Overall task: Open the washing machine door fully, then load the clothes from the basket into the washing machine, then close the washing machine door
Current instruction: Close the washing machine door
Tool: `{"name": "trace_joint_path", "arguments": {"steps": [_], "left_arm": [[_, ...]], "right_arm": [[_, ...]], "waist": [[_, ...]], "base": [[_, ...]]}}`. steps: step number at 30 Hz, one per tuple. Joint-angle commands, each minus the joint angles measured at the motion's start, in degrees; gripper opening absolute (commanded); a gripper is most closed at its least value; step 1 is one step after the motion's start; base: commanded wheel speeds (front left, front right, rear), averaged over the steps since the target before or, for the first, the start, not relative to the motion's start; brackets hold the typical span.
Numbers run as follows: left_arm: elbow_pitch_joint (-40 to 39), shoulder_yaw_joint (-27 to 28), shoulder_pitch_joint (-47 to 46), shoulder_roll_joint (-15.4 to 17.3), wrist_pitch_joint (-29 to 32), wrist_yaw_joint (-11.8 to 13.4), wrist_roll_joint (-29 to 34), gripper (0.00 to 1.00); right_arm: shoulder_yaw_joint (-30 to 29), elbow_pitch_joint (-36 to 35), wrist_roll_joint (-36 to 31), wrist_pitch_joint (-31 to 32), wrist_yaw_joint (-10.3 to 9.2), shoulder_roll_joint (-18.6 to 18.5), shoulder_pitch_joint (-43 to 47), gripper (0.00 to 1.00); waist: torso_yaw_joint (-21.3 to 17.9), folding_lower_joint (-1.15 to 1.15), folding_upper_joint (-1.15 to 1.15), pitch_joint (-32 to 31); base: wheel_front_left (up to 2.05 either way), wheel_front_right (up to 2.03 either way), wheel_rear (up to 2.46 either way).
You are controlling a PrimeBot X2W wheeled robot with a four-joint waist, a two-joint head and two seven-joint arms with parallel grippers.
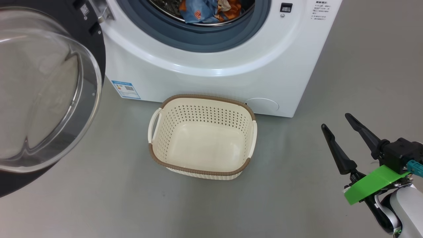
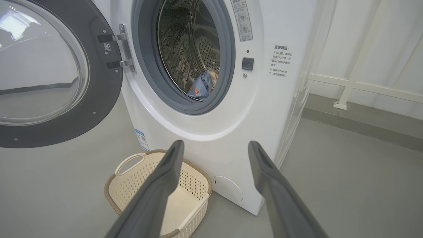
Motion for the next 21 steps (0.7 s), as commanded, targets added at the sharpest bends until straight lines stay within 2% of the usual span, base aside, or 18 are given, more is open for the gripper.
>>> {"name": "trace_joint_path", "arguments": {"steps": [1,11,17,21], "left_arm": [[-0.46,-0.06,-1.01,4.81,1.18,0.06,0.14,0.00],[4.30,-4.51,-1.19,4.91,19.10,-1.62,-0.72,0.00],[3.19,-7.14,0.69,4.87,28.16,-2.76,-0.56,0.00],[0.14,-9.03,2.03,3.19,34.14,-3.36,-0.91,0.00]], "right_arm": [[0.47,-1.38,0.34,-0.46,0.25,-1.23,-0.40,1.00],[0.13,-0.90,0.27,-0.46,0.25,-0.07,0.91,1.00],[-0.11,-0.58,0.46,-0.46,0.25,1.61,2.13,1.00],[-0.36,-0.29,0.58,-0.46,0.25,2.87,2.87,1.00]], "waist": [[-0.26,-0.01,0.00,0.12],[0.49,-0.01,0.00,-1.88],[1.47,-0.01,0.00,-4.42],[2.20,-0.01,0.00,-5.85]], "base": [[0.00,0.00,0.00],[0.00,0.00,0.00],[0.00,0.00,0.00],[0.00,0.00,0.00]]}}
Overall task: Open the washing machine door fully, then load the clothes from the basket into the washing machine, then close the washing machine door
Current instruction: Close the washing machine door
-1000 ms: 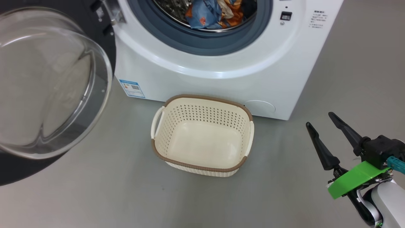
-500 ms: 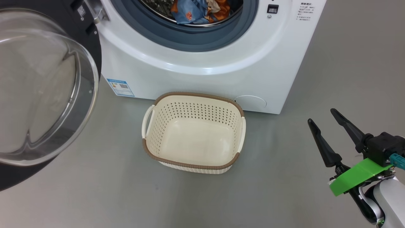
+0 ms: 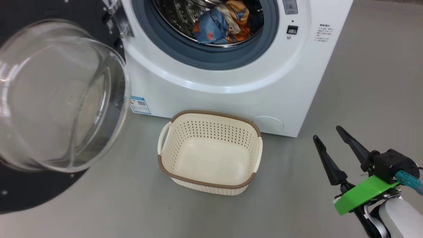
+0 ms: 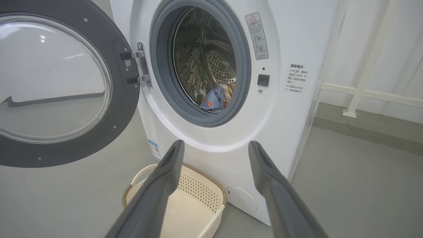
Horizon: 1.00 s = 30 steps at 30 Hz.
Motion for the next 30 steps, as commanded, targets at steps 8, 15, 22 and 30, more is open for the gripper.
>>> {"name": "trace_joint_path", "arguments": {"steps": [8,15,22,30], "left_arm": [[-13.53,-3.20,5.46,-3.83,15.16,-0.75,-3.79,0.00],[-31.30,-3.37,12.18,-10.49,25.54,7.16,-9.49,0.00],[-49.34,-4.65,18.88,-15.17,27.86,15.01,-10.00,0.00],[-60.85,-7.85,21.59,-21.56,25.59,20.34,-8.52,0.00]], "right_arm": [[-0.55,-0.74,0.49,-0.46,0.25,1.76,1.65,1.00],[-1.82,-0.92,0.28,-0.46,0.25,3.07,3.16,1.00],[-2.29,-1.02,0.10,-0.46,0.25,4.14,3.50,1.00],[-2.02,-1.01,-0.05,-0.46,0.25,5.74,2.52,1.00]], "waist": [[1.15,0.00,0.00,-3.44],[0.80,0.00,0.00,-4.75],[-0.72,0.00,0.00,-5.26],[-5.44,0.00,0.00,-5.25]], "base": [[0.00,0.00,0.00],[0.00,0.00,0.00],[0.00,0.00,0.00],[0.00,0.00,0.00]]}}
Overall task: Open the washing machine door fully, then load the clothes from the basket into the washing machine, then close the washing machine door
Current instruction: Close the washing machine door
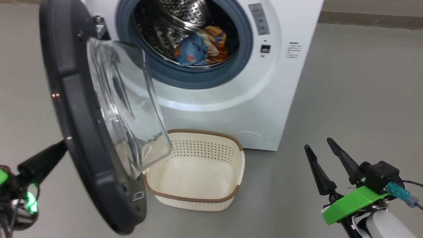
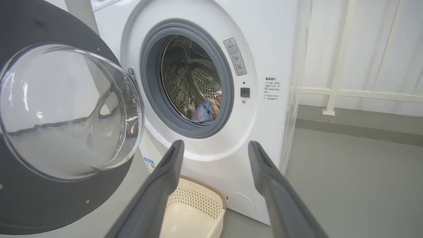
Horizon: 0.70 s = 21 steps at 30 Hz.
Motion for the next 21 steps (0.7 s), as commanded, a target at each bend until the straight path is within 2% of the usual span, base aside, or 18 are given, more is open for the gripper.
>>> {"name": "trace_joint_path", "arguments": {"steps": [1,11,21], "left_arm": [[-2.61,0.79,-0.60,1.20,0.20,0.06,0.37,0.00],[-3.08,-0.19,-1.78,-3.39,-5.99,-0.44,2.86,0.00],[0.59,1.29,-4.33,-5.40,-12.75,-1.30,5.01,0.00]], "right_arm": [[0.77,-1.28,-0.05,-0.46,0.26,-0.46,-1.07,1.00],[0.98,-1.11,-0.11,-0.46,0.26,0.51,-1.16,1.00],[2.15,-0.96,0.04,-0.46,0.26,0.66,-1.62,1.00]], "waist": [[-2.27,0.00,0.00,-0.02],[-13.33,0.00,0.00,0.00],[-22.85,0.00,0.00,0.33]], "base": [[0.00,0.00,0.00],[0.00,0.00,0.00],[0.00,0.00,0.00]]}}
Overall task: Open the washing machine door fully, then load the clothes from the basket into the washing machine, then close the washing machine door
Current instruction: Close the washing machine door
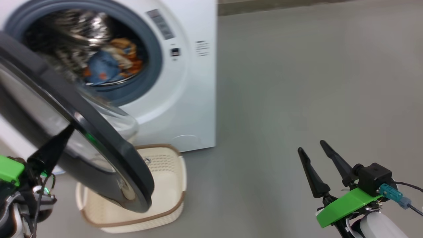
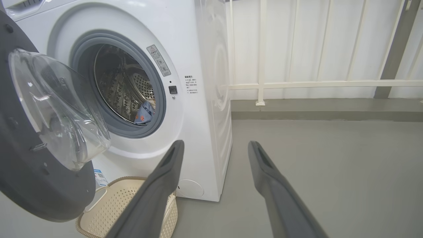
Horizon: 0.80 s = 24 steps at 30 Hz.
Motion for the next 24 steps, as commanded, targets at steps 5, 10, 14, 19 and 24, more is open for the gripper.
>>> {"name": "trace_joint_path", "arguments": {"steps": [5,10,14,19,24], "left_arm": [[1.53,2.56,-4.80,0.69,-5.15,-1.45,2.51,0.00],[4.06,2.50,-6.61,0.40,-6.95,-2.77,2.91,0.00],[5.10,2.43,-7.48,0.02,-8.13,-3.69,3.03,0.00],[5.42,2.24,-7.66,-0.18,-9.12,-4.72,3.47,0.00],[3.94,1.37,-6.66,0.08,-10.27,-6.54,5.24,0.12]], "right_arm": [[1.57,-0.90,0.41,-0.46,0.26,-0.69,-2.23,1.00],[1.40,-0.92,0.55,-0.46,0.26,-0.99,-2.36,1.00],[1.36,-0.69,0.39,-0.46,0.26,-0.95,-2.35,1.00],[1.03,-0.58,0.37,-0.46,0.26,-1.23,-2.20,1.00],[0.59,-0.65,0.40,-0.46,0.26,-1.73,-2.04,1.00]], "waist": [[-7.51,0.00,0.00,0.61],[-7.70,0.00,0.00,0.95],[-6.78,0.00,0.00,0.96],[-5.30,0.00,0.00,0.87],[-3.43,0.00,0.00,0.79]], "base": [[0.00,0.00,0.00],[0.00,0.00,0.00],[0.00,0.00,0.00],[0.00,0.00,0.00],[0.00,0.00,0.00]]}}
